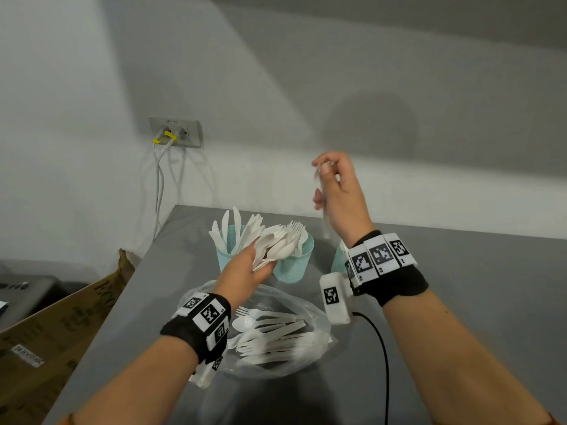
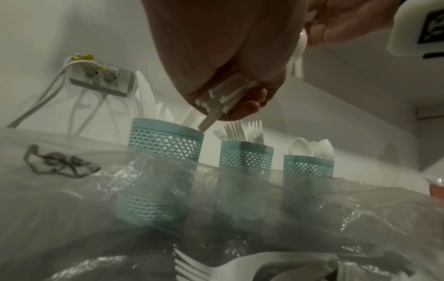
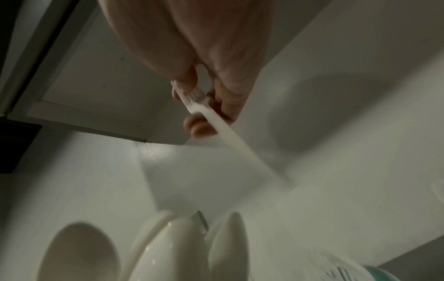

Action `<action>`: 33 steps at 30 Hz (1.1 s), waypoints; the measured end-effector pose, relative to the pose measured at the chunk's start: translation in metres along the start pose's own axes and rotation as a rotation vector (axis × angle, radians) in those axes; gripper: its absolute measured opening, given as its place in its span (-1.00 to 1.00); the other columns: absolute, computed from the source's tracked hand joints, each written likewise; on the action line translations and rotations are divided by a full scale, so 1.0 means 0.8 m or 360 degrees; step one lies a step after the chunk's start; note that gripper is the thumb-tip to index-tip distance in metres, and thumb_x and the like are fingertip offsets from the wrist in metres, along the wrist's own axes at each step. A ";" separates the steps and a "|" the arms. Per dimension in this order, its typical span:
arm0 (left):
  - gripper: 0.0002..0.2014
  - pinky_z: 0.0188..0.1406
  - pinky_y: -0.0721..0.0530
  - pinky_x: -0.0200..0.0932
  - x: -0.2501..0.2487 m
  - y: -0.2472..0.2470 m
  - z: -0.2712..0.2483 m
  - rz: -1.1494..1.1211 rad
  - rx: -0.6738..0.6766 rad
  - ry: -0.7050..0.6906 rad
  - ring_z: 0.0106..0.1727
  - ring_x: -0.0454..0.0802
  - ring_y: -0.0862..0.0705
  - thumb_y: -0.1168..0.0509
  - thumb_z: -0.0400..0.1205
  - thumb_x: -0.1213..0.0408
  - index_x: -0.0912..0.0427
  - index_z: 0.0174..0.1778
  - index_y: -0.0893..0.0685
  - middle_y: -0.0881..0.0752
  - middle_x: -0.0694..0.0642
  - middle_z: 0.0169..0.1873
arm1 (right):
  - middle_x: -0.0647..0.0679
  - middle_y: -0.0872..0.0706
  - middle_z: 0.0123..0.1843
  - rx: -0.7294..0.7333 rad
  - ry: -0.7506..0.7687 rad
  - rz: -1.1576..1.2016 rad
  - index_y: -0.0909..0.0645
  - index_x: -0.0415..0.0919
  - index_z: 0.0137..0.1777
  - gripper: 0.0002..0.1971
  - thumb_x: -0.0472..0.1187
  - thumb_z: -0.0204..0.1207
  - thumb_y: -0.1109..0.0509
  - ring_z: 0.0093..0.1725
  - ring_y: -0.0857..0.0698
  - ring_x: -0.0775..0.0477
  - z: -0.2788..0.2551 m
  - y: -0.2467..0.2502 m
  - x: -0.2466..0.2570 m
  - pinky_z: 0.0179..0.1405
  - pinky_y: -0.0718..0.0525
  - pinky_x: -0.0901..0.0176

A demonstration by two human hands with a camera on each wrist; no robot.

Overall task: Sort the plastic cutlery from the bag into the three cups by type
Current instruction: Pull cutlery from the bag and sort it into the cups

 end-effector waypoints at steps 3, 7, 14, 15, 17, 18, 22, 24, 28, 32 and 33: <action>-0.71 0.14 -0.59 -0.10 -0.006 0.000 0.002 0.0077 0.0011 -0.0073 0.05 -0.09 -0.67 -0.34 0.62 0.14 0.02 0.26 -0.58 -0.69 -0.16 -0.09 | 0.19 -0.53 -0.15 0.0319 -0.0311 -0.0215 -0.56 0.04 0.09 -0.88 -0.10 0.58 -0.34 -0.25 -0.54 0.18 -0.019 -0.027 -0.037 -0.23 -0.49 0.28; -0.74 -0.10 -0.51 -0.25 -0.012 -0.002 0.003 0.0158 0.0032 -0.0124 -0.14 -0.29 -0.65 -0.35 0.60 0.19 -0.05 0.21 -0.57 -0.67 -0.26 -0.23 | 0.11 -0.73 -0.08 0.0679 -0.0552 -0.0327 -0.72 -0.09 0.15 -0.69 -0.09 0.41 -0.54 -0.05 -0.70 0.24 -0.046 -0.051 -0.058 -0.13 -0.54 0.62; -0.83 -0.31 -0.49 -0.33 -0.015 -0.005 0.004 0.0087 0.0012 -0.0106 -0.35 -0.26 -0.62 -0.39 0.58 0.17 -0.16 -0.14 -0.51 -0.61 -0.22 -0.39 | -0.02 -0.80 -0.05 0.0709 -0.0529 -0.0377 -0.79 -0.14 -0.02 -0.84 -0.26 0.40 -0.55 -0.15 -0.70 0.24 -0.047 -0.055 -0.056 -0.26 -0.52 0.69; -0.80 -0.33 -0.48 -0.31 -0.016 -0.007 0.003 0.0082 0.0017 -0.0116 -0.40 -0.30 -0.58 -0.39 0.58 0.17 -0.18 -0.22 -0.49 -0.60 -0.22 -0.42 | 0.01 -0.80 -0.07 0.0692 -0.0506 -0.0380 -0.80 -0.16 -0.04 -0.86 -0.27 0.41 -0.53 -0.15 -0.70 0.24 -0.045 -0.055 -0.055 -0.25 -0.53 0.67; -0.77 -0.31 -0.48 -0.29 -0.018 -0.012 0.002 0.0049 0.0044 -0.0133 -0.43 -0.33 -0.55 -0.39 0.58 0.16 -0.25 -0.24 -0.48 -0.60 -0.21 -0.42 | 0.02 -0.80 -0.09 0.0686 -0.0494 -0.0375 -0.80 -0.16 -0.05 -0.88 -0.29 0.43 -0.51 -0.16 -0.70 0.23 -0.044 -0.055 -0.056 -0.22 -0.55 0.64; -0.76 -0.30 -0.48 -0.30 -0.020 -0.013 0.002 0.0033 0.0047 -0.0146 -0.42 -0.34 -0.56 -0.39 0.59 0.16 -0.26 -0.24 -0.47 -0.61 -0.20 -0.41 | 0.01 -0.80 -0.09 0.0685 -0.0495 -0.0377 -0.80 -0.15 -0.06 -0.89 -0.29 0.44 -0.50 -0.16 -0.71 0.22 -0.044 -0.055 -0.058 -0.20 -0.57 0.62; -0.75 -0.38 -0.49 -0.36 -0.023 -0.013 0.000 -0.0042 0.0004 -0.0153 -0.46 -0.36 -0.58 -0.39 0.59 0.21 -0.21 -0.24 -0.46 -0.59 -0.18 -0.43 | 0.01 -0.83 -0.12 0.0644 -0.0454 -0.0499 -0.81 -0.14 -0.11 -0.91 -0.18 0.42 -0.53 -0.12 -0.73 0.16 -0.040 -0.049 -0.065 -0.12 -0.60 0.46; -0.78 -0.45 -0.53 -0.39 -0.024 -0.017 0.000 -0.0083 0.0032 -0.0141 -0.53 -0.31 -0.56 -0.39 0.59 0.20 -0.17 -0.21 -0.48 -0.60 -0.11 -0.45 | 0.06 -0.82 -0.18 0.0598 -0.0405 -0.0539 -0.81 -0.08 -0.18 -0.94 -0.13 0.40 -0.55 -0.13 -0.73 0.14 -0.035 -0.045 -0.065 -0.06 -0.62 0.33; -0.83 -0.52 -0.55 -0.32 -0.020 -0.022 0.004 -0.0179 0.0090 -0.0103 -0.58 -0.25 -0.51 -0.38 0.60 0.22 -0.11 -0.13 -0.51 -0.60 -0.04 -0.41 | 0.24 -0.79 -0.20 0.0325 -0.0239 -0.0627 -0.74 0.08 -0.27 -0.93 -0.04 0.44 -0.50 -0.08 -0.73 0.20 -0.012 -0.020 -0.044 0.05 -0.63 0.20; -0.80 -0.53 -0.55 -0.27 -0.006 -0.019 0.009 -0.0158 0.0073 -0.0092 -0.56 -0.24 -0.51 -0.34 0.63 0.22 -0.01 0.12 -0.51 -0.60 -0.06 -0.36 | 0.21 -0.79 -0.16 -0.0099 -0.0010 -0.0635 -0.72 0.07 -0.22 -0.93 -0.04 0.48 -0.45 -0.08 -0.71 0.16 0.011 0.026 0.003 0.01 -0.59 0.23; -0.80 -0.52 -0.54 -0.25 -0.001 -0.016 0.010 -0.0146 0.0046 -0.0078 -0.55 -0.24 -0.50 -0.32 0.64 0.21 -0.04 0.14 -0.49 -0.60 -0.08 -0.34 | 0.20 -0.79 -0.15 -0.0184 0.0037 -0.0664 -0.72 0.08 -0.21 -0.93 -0.04 0.49 -0.45 -0.07 -0.70 0.14 0.014 0.037 0.014 -0.01 -0.58 0.21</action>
Point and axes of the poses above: each hand's wrist, its own z-axis towards the middle knuckle, its own y-axis out of the back of the hand, x = y × z, the point moved 10 cm from there along z, towards the middle knuckle
